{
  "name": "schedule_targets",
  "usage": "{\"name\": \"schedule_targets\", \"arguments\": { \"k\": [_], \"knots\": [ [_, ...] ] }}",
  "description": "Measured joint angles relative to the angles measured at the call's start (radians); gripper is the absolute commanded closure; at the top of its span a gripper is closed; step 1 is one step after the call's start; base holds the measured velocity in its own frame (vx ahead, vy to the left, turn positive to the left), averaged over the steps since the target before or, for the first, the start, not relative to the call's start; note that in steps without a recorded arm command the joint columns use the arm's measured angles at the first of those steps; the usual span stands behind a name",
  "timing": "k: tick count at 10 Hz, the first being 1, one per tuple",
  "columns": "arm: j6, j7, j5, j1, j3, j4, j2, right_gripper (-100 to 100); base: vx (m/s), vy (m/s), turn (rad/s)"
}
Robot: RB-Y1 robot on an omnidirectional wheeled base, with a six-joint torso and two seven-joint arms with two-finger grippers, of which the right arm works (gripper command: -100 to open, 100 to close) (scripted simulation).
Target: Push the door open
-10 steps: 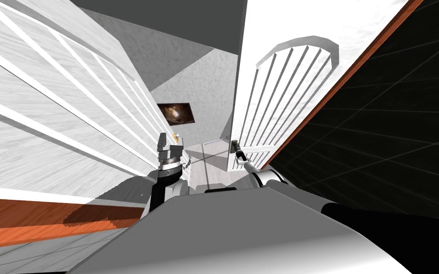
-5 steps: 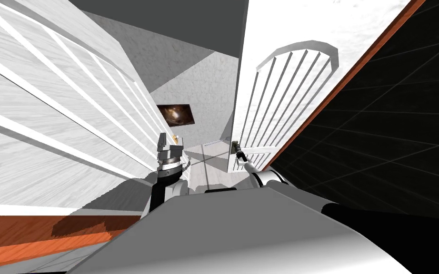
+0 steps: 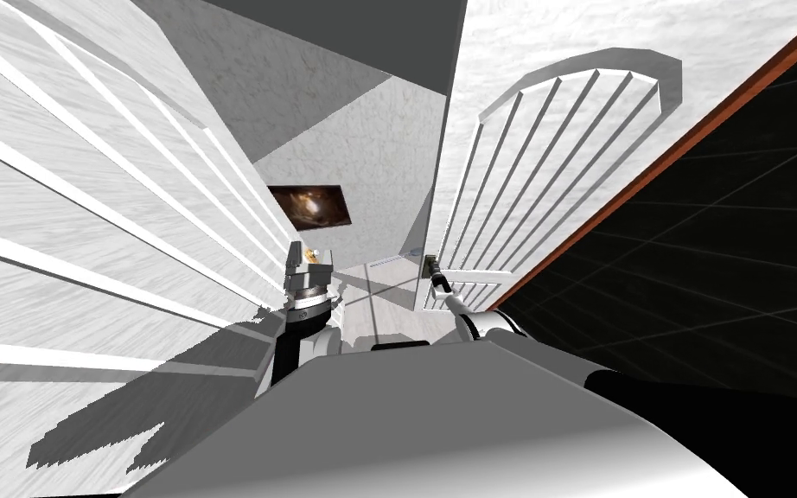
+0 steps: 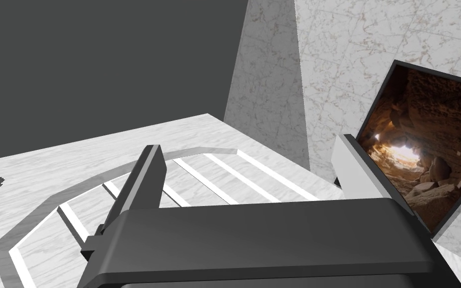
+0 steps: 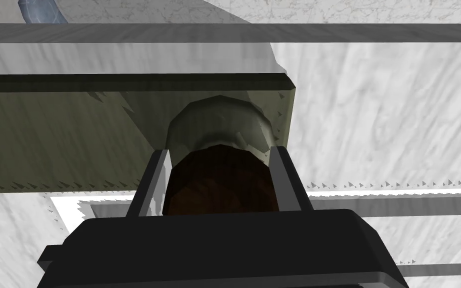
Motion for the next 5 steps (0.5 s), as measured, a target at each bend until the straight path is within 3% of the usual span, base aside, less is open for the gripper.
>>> {"name": "schedule_targets", "arguments": {
  "k": [1, 2, 4, 5],
  "knots": [
    [-0.006, 0.001, -0.001, -0.007, -0.003, 0.004, -0.002, 100, -0.008, 0.004, -0.002],
    [-0.020, 0.001, -0.002, -0.020, -0.004, 0.029, -0.004, 100, 0.110, 0.053, -0.037],
    [-0.024, 0.005, -0.008, -0.014, -0.016, 0.051, -0.007, 100, 0.155, 0.080, -0.061],
    [-0.041, 0.004, -0.012, -0.023, -0.023, 0.085, -0.015, 100, 0.126, 0.051, -0.034]
  ]
}}
